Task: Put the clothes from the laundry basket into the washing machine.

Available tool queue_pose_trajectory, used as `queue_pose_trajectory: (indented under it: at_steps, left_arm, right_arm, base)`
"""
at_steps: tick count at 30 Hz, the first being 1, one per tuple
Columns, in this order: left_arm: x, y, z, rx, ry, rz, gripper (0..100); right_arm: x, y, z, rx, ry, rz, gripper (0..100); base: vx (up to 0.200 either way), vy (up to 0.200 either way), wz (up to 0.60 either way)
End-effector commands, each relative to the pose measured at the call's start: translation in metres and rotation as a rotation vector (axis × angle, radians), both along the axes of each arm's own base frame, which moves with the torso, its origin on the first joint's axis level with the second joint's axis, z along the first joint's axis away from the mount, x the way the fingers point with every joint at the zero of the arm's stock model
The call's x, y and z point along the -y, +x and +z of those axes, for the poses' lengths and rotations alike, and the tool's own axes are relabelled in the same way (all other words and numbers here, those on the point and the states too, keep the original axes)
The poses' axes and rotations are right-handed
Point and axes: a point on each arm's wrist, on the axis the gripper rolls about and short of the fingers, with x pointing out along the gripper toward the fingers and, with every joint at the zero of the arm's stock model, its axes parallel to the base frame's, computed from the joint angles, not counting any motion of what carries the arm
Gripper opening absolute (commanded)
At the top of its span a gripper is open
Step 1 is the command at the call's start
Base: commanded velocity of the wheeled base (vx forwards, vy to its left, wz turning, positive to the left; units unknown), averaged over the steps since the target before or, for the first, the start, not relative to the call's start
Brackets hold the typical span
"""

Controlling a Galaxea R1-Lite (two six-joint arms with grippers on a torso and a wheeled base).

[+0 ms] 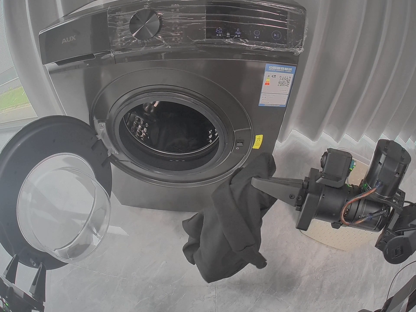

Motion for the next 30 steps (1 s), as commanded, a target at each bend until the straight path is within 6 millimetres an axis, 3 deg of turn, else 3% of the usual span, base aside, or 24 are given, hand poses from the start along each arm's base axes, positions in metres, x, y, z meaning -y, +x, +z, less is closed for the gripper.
queue_pose_trajectory:
  at_steps: [1,10,13,16,17,18,19,30]
  left_arm:
    - [0.000,0.001,-0.005,-0.019,0.006,-0.003,100]
    - [0.000,0.001,-0.005,-0.017,-0.031,-0.004,100]
    - [0.002,0.001,-0.002,-0.001,-0.035,-0.081,100]
    - [0.004,-0.007,0.035,0.124,-0.044,-0.200,100]
    - [0.004,-0.007,0.035,0.124,-0.044,-0.200,100]
    - [0.005,-0.005,0.061,0.139,-0.040,-0.263,100]
    - [0.006,-0.002,0.068,0.125,-0.036,-0.288,100]
    - [0.019,0.052,0.099,-0.051,-0.009,-0.565,100]
  right_arm:
    - [-0.009,0.006,-0.001,-0.004,-0.003,-0.020,0]
    - [-0.015,0.012,-0.004,0.053,-0.030,-0.057,0]
    - [-0.021,0.007,-0.002,0.056,-0.023,-0.062,0]
    - [-0.022,0.007,0.002,0.069,-0.010,-0.073,0]
    - [-0.022,0.007,0.002,0.069,-0.010,-0.073,0]
    - [-0.025,0.007,0.006,0.079,0.001,-0.068,0]
    - [-0.026,0.006,0.008,0.085,0.007,-0.063,0]
    - [-0.028,0.011,0.017,0.096,0.041,-0.072,0]
  base:
    - [0.000,0.000,0.00]
    - [0.000,0.000,0.00]
    - [0.000,0.000,0.00]
    - [0.000,0.000,0.00]
    - [0.000,0.000,0.00]
    - [0.000,0.000,0.00]
    - [0.000,0.000,0.00]
    - [0.000,0.000,0.00]
